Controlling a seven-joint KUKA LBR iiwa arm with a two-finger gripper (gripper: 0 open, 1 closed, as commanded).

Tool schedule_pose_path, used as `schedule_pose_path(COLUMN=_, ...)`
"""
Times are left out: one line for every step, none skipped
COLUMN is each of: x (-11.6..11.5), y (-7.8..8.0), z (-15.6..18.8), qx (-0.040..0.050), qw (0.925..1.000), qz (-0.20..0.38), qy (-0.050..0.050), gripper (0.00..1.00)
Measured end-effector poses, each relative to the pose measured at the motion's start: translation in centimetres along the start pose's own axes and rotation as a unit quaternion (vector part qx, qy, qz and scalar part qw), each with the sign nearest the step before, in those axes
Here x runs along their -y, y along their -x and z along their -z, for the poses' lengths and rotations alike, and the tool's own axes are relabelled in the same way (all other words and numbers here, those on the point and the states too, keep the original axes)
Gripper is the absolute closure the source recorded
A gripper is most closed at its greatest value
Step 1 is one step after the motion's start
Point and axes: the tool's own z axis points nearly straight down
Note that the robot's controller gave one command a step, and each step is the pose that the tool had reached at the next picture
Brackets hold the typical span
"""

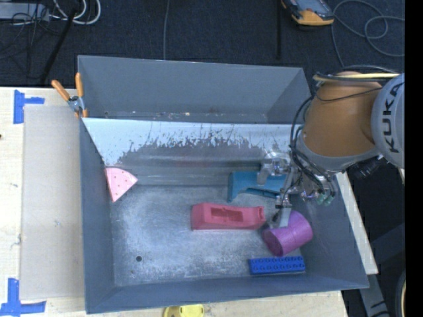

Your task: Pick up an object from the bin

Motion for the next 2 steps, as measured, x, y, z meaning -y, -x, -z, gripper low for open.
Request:
schedule_pose_path(x=0.0, y=0.1, z=0.5, qx=0.0035, qw=1.0000, qz=0.001, qy=0.000, gripper=0.00)
schedule_pose_path(x=-5.2, y=-2.5, z=-4.4, qx=0.0057, qw=1.0000, qz=0.007, qy=-0.001, gripper=0.00)
